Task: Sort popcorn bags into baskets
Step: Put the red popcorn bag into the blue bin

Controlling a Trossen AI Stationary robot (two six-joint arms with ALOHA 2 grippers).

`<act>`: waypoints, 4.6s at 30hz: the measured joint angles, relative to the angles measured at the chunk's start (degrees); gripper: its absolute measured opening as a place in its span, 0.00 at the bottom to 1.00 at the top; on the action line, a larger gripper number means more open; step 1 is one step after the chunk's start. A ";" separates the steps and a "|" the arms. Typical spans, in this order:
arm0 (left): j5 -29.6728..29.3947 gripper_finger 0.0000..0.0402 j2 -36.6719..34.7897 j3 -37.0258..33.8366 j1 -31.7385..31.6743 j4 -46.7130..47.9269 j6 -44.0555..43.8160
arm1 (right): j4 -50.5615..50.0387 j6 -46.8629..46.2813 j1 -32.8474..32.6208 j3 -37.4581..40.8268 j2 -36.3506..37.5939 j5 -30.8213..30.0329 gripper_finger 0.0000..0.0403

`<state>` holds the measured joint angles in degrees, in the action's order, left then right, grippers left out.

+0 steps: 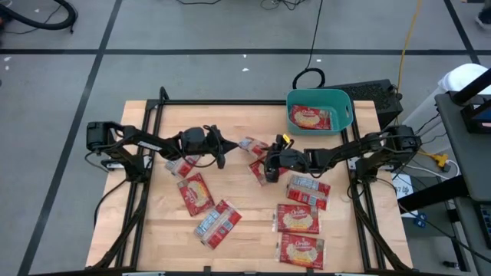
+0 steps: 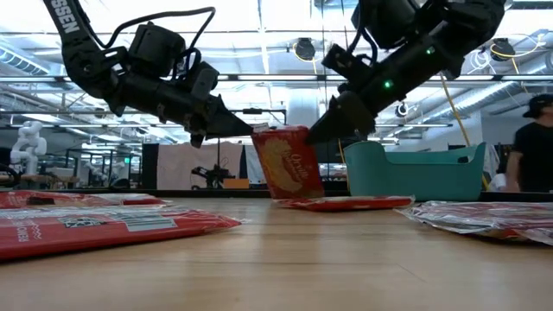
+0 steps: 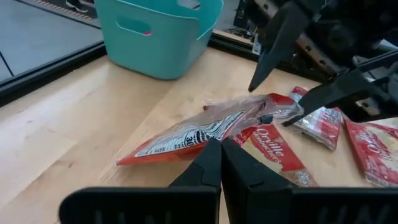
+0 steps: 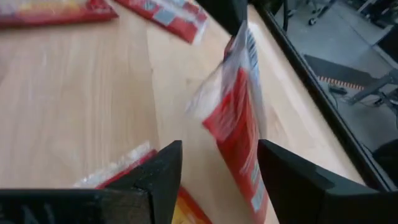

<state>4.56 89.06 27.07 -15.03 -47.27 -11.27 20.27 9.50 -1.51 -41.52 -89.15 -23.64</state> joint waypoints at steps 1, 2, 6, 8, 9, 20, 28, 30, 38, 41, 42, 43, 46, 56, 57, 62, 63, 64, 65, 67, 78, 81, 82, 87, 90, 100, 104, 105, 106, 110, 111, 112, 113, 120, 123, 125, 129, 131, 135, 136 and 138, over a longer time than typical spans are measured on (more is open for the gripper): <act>0.00 0.00 0.00 0.00 0.00 -0.31 -0.06 | 0.31 -0.22 0.07 0.36 -0.34 0.65 0.50; 0.02 0.00 0.00 0.00 0.00 -0.78 -0.11 | 1.10 -0.17 0.18 0.88 -0.65 1.52 0.50; 1.25 0.00 -0.02 0.00 -0.02 -2.37 -0.98 | 6.70 0.35 1.05 2.48 -2.89 2.76 0.50; 2.05 0.00 -0.02 0.00 0.04 -2.50 -1.54 | 9.69 0.98 1.84 2.99 -4.24 2.89 0.49; 2.41 0.00 -0.02 0.00 0.10 -2.44 -1.88 | 11.77 1.48 2.12 2.99 -5.16 2.82 0.49; 3.28 0.01 -0.02 0.00 0.59 -2.10 -3.93 | 22.40 3.26 5.01 2.94 -11.07 5.48 0.11; 3.28 0.14 -0.72 0.00 0.60 -3.03 1.64 | 18.84 1.53 4.98 2.83 -7.96 6.18 0.11; 3.09 0.22 -2.74 0.01 0.59 -3.43 3.33 | 15.11 0.05 4.98 2.01 -5.48 6.48 0.13; 2.91 0.53 -11.94 2.63 1.99 -2.39 8.10 | -6.61 -9.28 6.73 -5.59 1.31 17.55 0.07; 2.67 0.63 -11.88 6.96 5.43 5.35 11.01 | -11.82 -10.40 7.08 -9.16 1.23 20.98 0.06; 1.83 0.66 -11.78 8.42 6.49 9.72 12.23 | -13.41 -10.41 7.05 -10.05 1.09 21.21 0.07; 0.25 0.68 -11.35 9.94 7.50 13.33 13.16 | -14.30 -10.47 6.99 -10.70 0.95 21.05 0.07; -6.56 0.72 -10.56 13.05 9.78 21.67 15.13 | -16.83 -11.35 6.64 -11.67 0.95 21.20 0.09; -3.43 0.61 -9.55 14.78 8.96 29.80 17.14 | -17.11 -9.21 6.40 -11.98 0.95 23.98 0.08; -2.23 0.60 -9.53 14.78 8.61 30.36 16.98 | -17.11 -8.86 6.40 -11.98 0.95 23.94 0.08; -0.59 0.53 -8.61 14.78 7.03 31.27 17.84 | -16.33 -8.35 6.65 -11.98 0.95 23.94 0.09; -0.41 0.52 -7.88 14.78 6.80 31.25 18.08 | -15.95 -8.37 6.66 -11.98 0.94 23.93 0.09; 0.04 0.50 -7.25 14.75 6.56 31.74 18.31 | -15.45 -8.35 6.67 -11.98 0.95 23.90 0.09; 0.27 0.48 -6.53 14.69 6.44 31.72 18.41 | -15.08 -8.35 6.70 -11.98 0.95 23.88 0.09; 0.39 0.43 -4.96 14.71 6.43 29.42 18.71 | -14.76 -8.33 6.70 -12.00 0.95 23.78 0.09; 0.02 0.05 -3.85 14.63 6.45 25.54 19.09 | -14.34 -4.68 6.89 -11.99 1.12 21.84 0.09; 1.72 0.05 -6.22 14.62 6.21 26.03 19.22 | -13.58 -3.90 7.44 -12.15 2.09 22.05 0.09; 2.62 0.04 -7.30 14.62 5.88 26.84 19.37 | -13.95 -3.78 7.51 -12.15 2.69 22.21 0.09; 6.64 0.03 -11.73 13.05 4.17 27.98 16.85 | -13.56 -3.44 7.49 -12.22 4.25 22.15 0.10; 7.29 0.03 -12.11 9.24 4.02 22.03 13.97 | -15.40 -4.28 7.51 -11.94 4.31 21.09 0.16; 7.65 0.03 -13.15 -8.35 3.02 -14.69 5.99 | -14.59 -6.53 6.92 -8.34 4.16 18.98 0.48; 8.06 0.03 -13.03 -12.18 1.38 -21.11 3.82 | -12.06 -6.89 6.90 -6.64 4.17 19.02 0.52; 8.04 0.03 -13.03 -12.80 1.33 -21.84 3.95 | -9.71 -6.90 6.90 -5.82 4.16 19.02 0.52; 8.07 0.03 -13.05 -13.37 1.33 -22.78 4.28 | -6.53 -7.10 6.90 -4.80 4.16 19.05 0.52; 8.28 0.03 -13.03 -15.86 1.43 -27.19 4.68 | 7.74 -7.39 6.65 0.20 4.16 19.19 0.51; 8.21 0.03 -13.03 -16.11 1.63 -28.21 4.71 | 11.09 -7.37 6.50 1.40 4.16 19.17 0.51; 8.09 0.03 -13.03 -16.27 1.85 -29.24 4.73 | 14.08 -7.37 6.36 2.38 4.16 19.17 0.51; 8.11 0.03 -13.03 -16.43 2.15 -30.36 4.73 | 17.11 -7.37 6.32 3.42 4.16 19.19 0.51; 8.48 0.03 -12.57 -16.41 4.18 -37.19 5.60 | 26.41 -7.46 6.27 5.62 4.16 20.03 0.51; 8.50 0.04 -12.57 -15.55 4.28 -38.55 5.47 | 29.41 -6.56 6.27 5.62 4.16 23.14 0.50; 8.48 0.03 -12.57 -15.12 4.28 -38.31 5.54 | 31.49 -5.89 6.27 5.61 4.16 24.02 0.48; 8.48 0.03 -12.57 -13.97 4.28 -38.42 5.51 | 32.53 -5.62 6.27 5.60 4.18 24.04 0.43; 8.48 0.03 -12.06 -13.48 4.28 -38.47 5.46 | 32.71 -5.65 6.27 5.60 4.18 24.07 0.39; 8.46 0.04 -10.09 -11.99 4.26 -38.41 5.08 | 32.78 -6.61 6.27 5.60 4.16 24.02 0.34; 8.46 0.03 -9.34 -11.51 4.26 -38.38 5.08 | 32.97 -6.67 6.27 5.60 4.18 24.02 0.33; 8.45 0.03 -7.86 -10.40 4.26 -38.19 5.10 | 33.24 -6.17 6.27 5.60 4.18 24.02 0.31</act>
<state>13.00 81.19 16.67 -10.76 -85.46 -6.17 53.51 3.32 4.75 -35.92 -84.97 0.38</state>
